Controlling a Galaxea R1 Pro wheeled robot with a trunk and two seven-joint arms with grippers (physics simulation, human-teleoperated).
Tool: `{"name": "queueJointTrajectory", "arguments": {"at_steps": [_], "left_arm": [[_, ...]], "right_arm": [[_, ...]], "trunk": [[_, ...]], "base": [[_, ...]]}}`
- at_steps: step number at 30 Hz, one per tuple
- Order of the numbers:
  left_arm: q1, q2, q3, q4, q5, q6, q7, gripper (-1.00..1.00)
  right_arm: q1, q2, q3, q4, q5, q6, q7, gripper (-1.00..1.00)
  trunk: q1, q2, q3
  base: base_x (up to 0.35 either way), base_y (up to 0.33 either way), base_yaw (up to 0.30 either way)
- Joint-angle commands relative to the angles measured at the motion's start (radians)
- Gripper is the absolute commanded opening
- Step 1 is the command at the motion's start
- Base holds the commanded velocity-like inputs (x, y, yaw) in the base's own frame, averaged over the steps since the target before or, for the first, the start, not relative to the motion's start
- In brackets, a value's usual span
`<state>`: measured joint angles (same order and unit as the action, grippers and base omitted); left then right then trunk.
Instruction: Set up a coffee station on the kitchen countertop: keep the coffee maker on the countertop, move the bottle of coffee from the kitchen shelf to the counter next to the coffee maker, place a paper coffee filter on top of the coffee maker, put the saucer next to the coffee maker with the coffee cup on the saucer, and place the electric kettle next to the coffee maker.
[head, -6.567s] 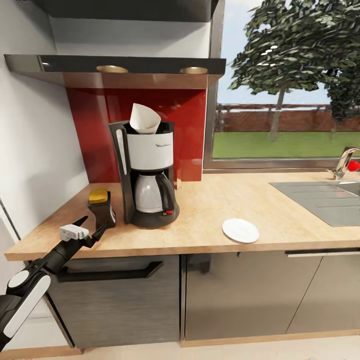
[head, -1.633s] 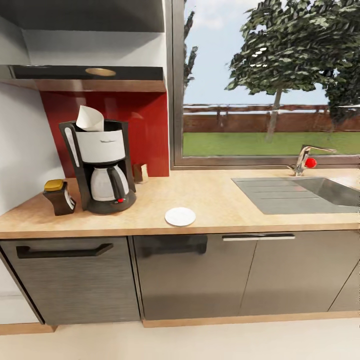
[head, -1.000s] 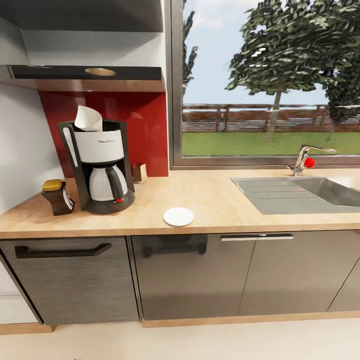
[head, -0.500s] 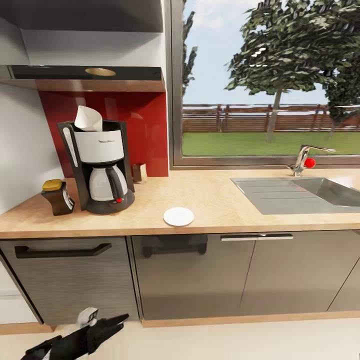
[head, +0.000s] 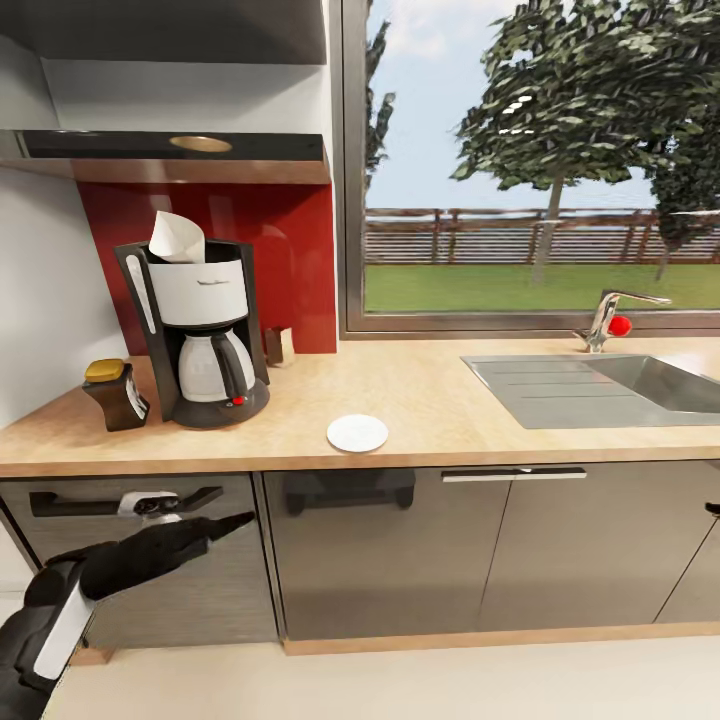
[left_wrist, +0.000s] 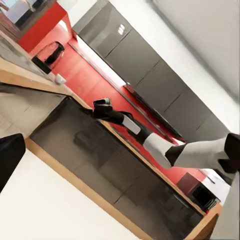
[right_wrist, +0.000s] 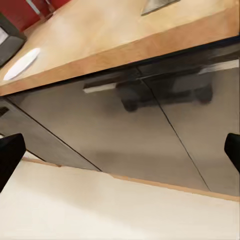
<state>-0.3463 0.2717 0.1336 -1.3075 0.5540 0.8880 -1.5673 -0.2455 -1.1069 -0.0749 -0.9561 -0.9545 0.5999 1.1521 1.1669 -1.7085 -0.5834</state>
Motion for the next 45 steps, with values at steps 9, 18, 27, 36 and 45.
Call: {"name": "queueJointTrajectory", "arguments": {"at_steps": [9, 18, 27, 36, 45], "left_arm": [[-0.243, -0.116, 0.066, 0.028, 0.008, 0.104, 0.184, 1.0], [-0.462, -0.143, 0.069, 0.258, 0.007, 0.105, 0.234, 1.0], [-0.532, -0.144, 0.069, 0.363, 0.007, 0.105, 0.385, 1.0], [-0.601, -0.18, 0.069, 0.52, 0.007, 0.104, 0.401, 1.0], [-0.612, -0.196, 0.075, 0.582, 0.006, 0.102, 0.407, 1.0]], "right_arm": [[-0.385, 0.16, -0.035, -0.29, -0.012, 0.377, -0.447, 1.0], [-0.601, 0.578, -0.029, -0.289, -0.011, 0.398, -0.801, 1.0], [-0.672, 0.872, -0.027, -0.288, -0.013, 0.398, -1.056, 1.0], [-0.707, 0.977, -0.029, -0.268, -0.041, 0.398, -1.187, 1.0], [-0.709, 1.044, -0.026, -0.19, -0.144, 0.397, -1.202, 1.0]], "trunk": [[0.0, -0.001, -0.001], [0.0, -0.001, -0.001], [0.0, -0.001, -0.001], [0.0, -0.001, -0.001], [0.0, -0.001, -0.001]], "base": [[0.0, 0.0, 0.0], [0.0, 0.0, 0.0], [0.0, 0.0, 0.0], [0.0, 0.0, 0.0], [0.0, 0.0, 0.0]]}}
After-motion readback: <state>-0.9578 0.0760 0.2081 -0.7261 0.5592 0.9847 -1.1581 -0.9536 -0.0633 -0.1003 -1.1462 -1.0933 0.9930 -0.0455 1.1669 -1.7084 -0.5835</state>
